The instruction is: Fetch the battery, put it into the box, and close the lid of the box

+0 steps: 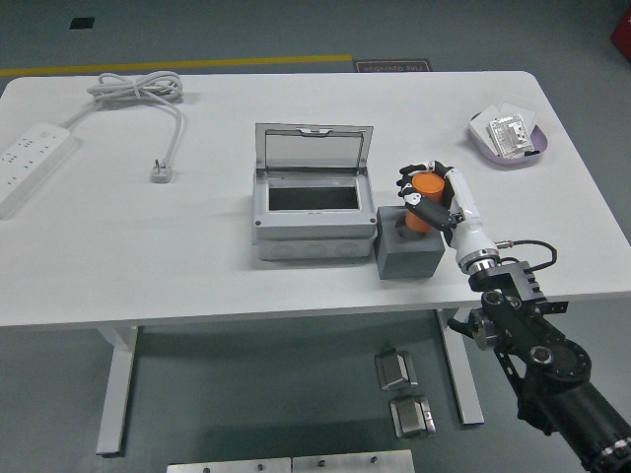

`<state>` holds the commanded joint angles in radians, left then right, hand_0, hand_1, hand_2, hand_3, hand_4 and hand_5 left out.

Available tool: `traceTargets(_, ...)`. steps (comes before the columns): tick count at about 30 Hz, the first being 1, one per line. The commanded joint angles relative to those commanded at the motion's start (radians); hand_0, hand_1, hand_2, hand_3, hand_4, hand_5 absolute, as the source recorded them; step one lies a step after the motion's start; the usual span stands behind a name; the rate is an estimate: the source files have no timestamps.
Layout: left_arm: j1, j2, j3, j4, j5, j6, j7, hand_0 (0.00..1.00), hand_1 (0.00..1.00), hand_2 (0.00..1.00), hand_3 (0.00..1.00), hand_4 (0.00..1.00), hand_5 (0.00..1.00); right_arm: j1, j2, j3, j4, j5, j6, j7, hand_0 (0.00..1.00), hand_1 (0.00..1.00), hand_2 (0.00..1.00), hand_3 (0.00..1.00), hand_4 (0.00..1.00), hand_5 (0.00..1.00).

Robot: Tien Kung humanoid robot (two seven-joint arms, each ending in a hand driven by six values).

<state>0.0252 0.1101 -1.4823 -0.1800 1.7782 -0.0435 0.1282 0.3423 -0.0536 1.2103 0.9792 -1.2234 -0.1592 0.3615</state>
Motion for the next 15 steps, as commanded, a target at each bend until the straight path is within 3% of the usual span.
traceTargets(6, 0.001, 0.003, -0.012, 0.0, 0.011, -0.001, 0.002, 0.614, 0.63, 0.633, 0.679, 0.711, 0.196, 0.016, -0.015, -0.022, 0.019, -0.016, -0.018, -0.004, 0.525, 0.36, 0.41, 0.394, 0.002, 0.002)
traceTargets(7, 0.001, 0.003, -0.017, 0.0, 0.015, -0.001, 0.003, 0.614, 0.63, 0.634, 0.681, 0.712, 0.192, 0.02, -0.017, -0.029, 0.022, -0.02, -0.02, -0.006, 0.453, 0.332, 0.412, 0.391, 0.002, 0.002)
traceTargets(12, 0.001, 0.003, -0.045, 0.0, 0.042, -0.002, 0.009, 0.614, 0.63, 0.634, 0.681, 0.712, 0.192, 0.04, -0.022, -0.073, 0.042, -0.06, -0.037, -0.022, 0.453, 0.332, 0.412, 0.391, 0.002, 0.002)
traceTargets(13, 0.0, 0.004, -0.051, 0.0, 0.048, -0.002, 0.01, 0.614, 0.63, 0.634, 0.681, 0.714, 0.194, 0.047, -0.023, -0.085, 0.047, -0.077, -0.043, -0.029, 0.251, 0.281, 0.414, 0.391, 0.002, 0.002)
traceTargets(15, 0.0, 0.004, -0.059, 0.0, 0.055, -0.002, 0.012, 0.614, 0.63, 0.634, 0.681, 0.714, 0.194, 0.059, -0.025, -0.106, 0.052, -0.1, -0.05, -0.038, 0.251, 0.281, 0.414, 0.391, 0.002, 0.002)
